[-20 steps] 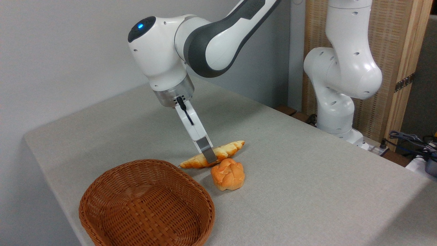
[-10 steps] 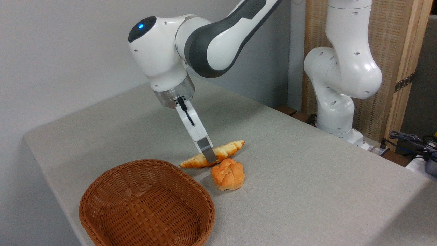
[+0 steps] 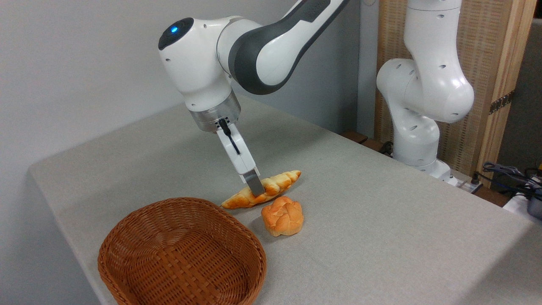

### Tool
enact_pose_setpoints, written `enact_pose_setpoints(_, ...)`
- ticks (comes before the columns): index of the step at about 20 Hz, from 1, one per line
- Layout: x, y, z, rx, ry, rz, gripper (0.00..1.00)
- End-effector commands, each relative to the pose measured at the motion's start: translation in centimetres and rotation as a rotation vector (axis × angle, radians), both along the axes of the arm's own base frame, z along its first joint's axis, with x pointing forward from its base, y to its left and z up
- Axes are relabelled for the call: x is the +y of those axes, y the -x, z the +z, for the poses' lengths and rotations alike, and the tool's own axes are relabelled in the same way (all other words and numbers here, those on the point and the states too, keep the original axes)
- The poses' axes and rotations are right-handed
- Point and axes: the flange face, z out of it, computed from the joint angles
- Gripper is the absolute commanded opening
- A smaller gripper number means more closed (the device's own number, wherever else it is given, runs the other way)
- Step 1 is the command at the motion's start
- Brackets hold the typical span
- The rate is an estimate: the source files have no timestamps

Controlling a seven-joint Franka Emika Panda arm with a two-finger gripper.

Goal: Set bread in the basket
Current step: 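Lift the bread roll up and carry it toward the wicker basket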

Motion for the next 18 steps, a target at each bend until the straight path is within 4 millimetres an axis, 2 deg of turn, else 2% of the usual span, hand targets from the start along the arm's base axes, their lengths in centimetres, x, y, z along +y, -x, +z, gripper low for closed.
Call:
enact_pose_setpoints(1, -0.2, -0.5, 2.1, -0.040, 0.028, -0.016, 0.21)
enact_pose_setpoints(7, -1.6, -0.1, 7.4, -0.023, 0.070, -0.029, 0.22)
enact_pose_setpoints(11, -1.5, -1.0, 10.8, -0.094, 0.098, -0.015, 0.26)
enact_pose_setpoints(14, -0.4, -2.4, 12.1, -0.189, 0.112, 0.015, 0.26)
enact_pose_setpoints(18, 3.2, -4.9, 12.6, -0.320, 0.124, 0.103, 0.29)
